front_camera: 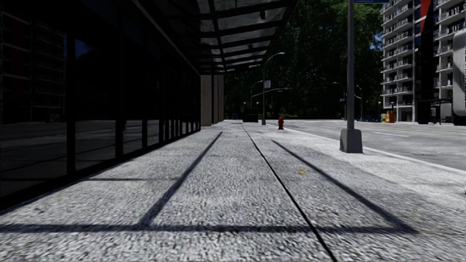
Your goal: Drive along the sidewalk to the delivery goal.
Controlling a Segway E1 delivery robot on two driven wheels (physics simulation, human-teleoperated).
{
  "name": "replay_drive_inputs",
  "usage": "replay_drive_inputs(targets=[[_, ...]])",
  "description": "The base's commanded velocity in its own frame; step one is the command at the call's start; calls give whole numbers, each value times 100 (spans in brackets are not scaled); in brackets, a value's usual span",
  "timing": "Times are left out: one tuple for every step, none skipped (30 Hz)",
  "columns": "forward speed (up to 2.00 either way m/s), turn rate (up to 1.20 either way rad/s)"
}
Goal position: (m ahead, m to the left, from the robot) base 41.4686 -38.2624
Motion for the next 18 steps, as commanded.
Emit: replay_drive_inputs(targets=[[200, 0], [200, 0], [200, 0], [200, 0], [200, 0], [200, 0], [200, 0], [200, 0], [200, 0], [200, 0], [200, 0], [200, 0], [200, 0], [200, 0], [200, 0], [200, 0], [200, 0], [200, 0]])
